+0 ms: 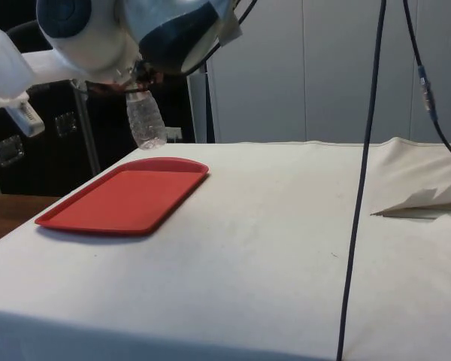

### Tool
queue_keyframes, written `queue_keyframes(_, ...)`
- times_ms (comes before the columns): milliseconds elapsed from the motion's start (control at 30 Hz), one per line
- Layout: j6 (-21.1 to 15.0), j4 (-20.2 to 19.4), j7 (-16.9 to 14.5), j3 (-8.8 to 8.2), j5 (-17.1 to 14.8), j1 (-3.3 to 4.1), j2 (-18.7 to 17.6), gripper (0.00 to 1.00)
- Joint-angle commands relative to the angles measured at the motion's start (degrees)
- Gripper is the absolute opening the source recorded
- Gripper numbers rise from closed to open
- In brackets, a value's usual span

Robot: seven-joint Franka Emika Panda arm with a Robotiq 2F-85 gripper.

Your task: Place the bottle upright on the tray.

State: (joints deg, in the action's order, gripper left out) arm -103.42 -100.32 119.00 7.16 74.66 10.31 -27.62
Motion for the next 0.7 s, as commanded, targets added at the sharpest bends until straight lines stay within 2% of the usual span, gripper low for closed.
queue_keyframes(0, 0.7, 0.5, 0.2, -0.17, 0.4, 0.29, -0.5, 0.34)
queue_keyframes(100, 1.9, 1.1, 0.1, -0.11, 1.1, 0.40, -1.1, 0.34)
queue_keyframes(167, 2.1, 1.0, 0.0, 0.11, 1.2, 0.17, -1.1, 0.34)
queue_keyframes(233, 3.5, 1.5, 0.2, 0.11, 1.8, 0.46, -1.7, 0.34)
queue_keyframes(467, 3.8, 1.5, 0.0, 0.34, 1.8, 0.29, -1.7, 0.34)
queue_keyframes(667, 5.7, 1.8, 1.8, 0.80, 1.8, 0.69, -2.1, 0.34)
